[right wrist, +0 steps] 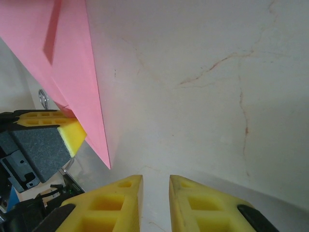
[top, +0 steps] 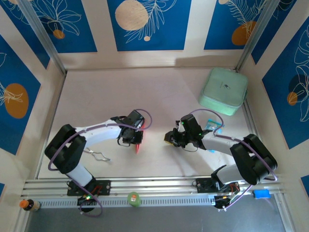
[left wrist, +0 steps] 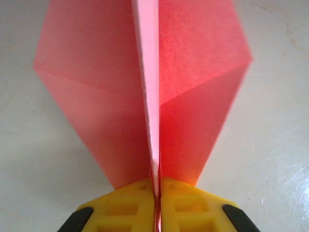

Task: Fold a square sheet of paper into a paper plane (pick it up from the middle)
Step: Turn over a paper plane at the center of the table.

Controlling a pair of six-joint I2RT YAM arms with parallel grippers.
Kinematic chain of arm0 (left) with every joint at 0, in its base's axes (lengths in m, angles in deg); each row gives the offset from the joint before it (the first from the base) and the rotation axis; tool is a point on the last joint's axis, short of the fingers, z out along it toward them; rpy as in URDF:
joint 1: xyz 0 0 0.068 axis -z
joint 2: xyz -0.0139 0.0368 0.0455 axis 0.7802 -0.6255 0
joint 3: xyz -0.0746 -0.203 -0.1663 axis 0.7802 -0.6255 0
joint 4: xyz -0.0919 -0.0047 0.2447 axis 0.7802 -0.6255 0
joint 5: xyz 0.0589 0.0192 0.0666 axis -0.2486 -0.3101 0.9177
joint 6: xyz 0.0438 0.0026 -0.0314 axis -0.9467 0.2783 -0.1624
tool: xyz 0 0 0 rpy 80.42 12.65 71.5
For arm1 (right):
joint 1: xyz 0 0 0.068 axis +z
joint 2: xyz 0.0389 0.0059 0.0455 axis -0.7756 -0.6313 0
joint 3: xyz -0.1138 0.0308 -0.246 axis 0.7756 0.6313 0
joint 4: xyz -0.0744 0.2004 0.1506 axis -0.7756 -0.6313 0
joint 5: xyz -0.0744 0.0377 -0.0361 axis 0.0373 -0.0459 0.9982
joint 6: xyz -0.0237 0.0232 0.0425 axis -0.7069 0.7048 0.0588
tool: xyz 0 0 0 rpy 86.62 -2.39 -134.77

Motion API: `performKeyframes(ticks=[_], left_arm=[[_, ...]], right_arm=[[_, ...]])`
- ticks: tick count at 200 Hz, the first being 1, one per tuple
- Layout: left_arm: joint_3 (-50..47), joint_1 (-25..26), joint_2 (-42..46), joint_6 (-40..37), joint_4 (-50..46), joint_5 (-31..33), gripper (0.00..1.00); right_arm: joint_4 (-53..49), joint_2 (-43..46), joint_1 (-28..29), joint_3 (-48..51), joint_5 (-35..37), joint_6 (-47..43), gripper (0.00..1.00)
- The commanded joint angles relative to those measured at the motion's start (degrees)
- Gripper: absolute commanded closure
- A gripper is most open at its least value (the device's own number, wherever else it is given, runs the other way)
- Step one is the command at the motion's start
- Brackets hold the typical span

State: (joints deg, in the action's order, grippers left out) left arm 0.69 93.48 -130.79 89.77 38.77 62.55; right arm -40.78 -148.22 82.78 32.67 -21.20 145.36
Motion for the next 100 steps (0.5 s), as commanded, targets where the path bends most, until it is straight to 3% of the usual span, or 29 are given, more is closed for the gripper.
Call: performKeyframes(ticks=[1,100], left_arm=[[1.34,0.58,-0.63,0.22,-0.56,-0.27,0.87],[1.95,1.09,-1.91,-0.5,-1.08,0.26,0.84]], right_arm=[[0.18,-0.93,0.42,-1.37,-1.49,-0.55,0.78],[0.25,-2.04,0.6,-1.47,-1.79,-0.54,0.79]])
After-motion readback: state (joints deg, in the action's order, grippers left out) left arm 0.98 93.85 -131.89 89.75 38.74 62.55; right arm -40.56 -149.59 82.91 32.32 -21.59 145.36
